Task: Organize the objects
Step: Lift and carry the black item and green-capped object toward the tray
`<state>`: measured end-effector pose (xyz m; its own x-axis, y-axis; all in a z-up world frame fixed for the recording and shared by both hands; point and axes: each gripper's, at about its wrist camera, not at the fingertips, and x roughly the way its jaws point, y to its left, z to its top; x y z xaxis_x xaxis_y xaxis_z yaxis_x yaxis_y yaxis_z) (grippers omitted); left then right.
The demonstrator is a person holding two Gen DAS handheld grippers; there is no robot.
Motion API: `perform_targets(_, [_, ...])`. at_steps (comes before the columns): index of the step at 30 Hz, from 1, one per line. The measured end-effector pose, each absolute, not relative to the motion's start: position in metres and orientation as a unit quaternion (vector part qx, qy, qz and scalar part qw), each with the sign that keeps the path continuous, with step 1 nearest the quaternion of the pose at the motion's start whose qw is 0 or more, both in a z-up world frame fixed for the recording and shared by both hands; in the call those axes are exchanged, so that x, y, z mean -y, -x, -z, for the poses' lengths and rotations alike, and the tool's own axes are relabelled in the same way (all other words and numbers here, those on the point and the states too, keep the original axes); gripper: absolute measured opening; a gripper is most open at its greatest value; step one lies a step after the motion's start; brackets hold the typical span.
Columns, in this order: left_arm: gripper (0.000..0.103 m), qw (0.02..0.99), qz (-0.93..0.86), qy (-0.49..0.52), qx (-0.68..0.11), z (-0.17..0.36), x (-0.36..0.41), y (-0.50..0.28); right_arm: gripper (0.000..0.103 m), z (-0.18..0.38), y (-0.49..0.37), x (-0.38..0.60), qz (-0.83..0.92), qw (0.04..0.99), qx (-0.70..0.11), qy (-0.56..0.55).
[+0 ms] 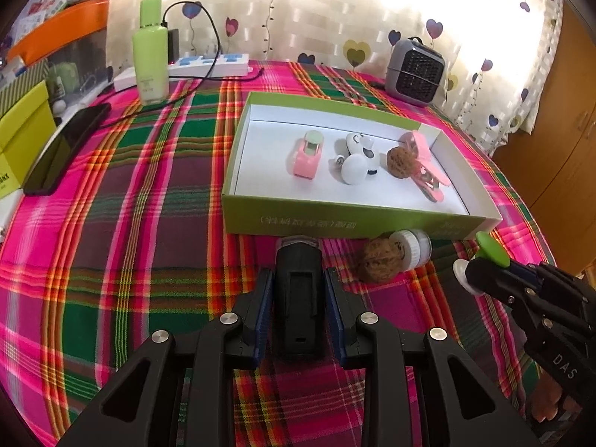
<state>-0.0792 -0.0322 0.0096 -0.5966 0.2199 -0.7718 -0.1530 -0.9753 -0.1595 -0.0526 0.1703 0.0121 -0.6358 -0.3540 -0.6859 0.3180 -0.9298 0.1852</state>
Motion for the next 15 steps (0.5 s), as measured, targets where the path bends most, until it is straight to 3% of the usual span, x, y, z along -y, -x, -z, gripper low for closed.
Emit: perform_targets(15, [0.025,0.087,-0.902,0.422,-0.003,-0.008,0.025,0.069,0.018,-0.014,0.051,-0.171,0.904,0.187,0.024,-0.383])
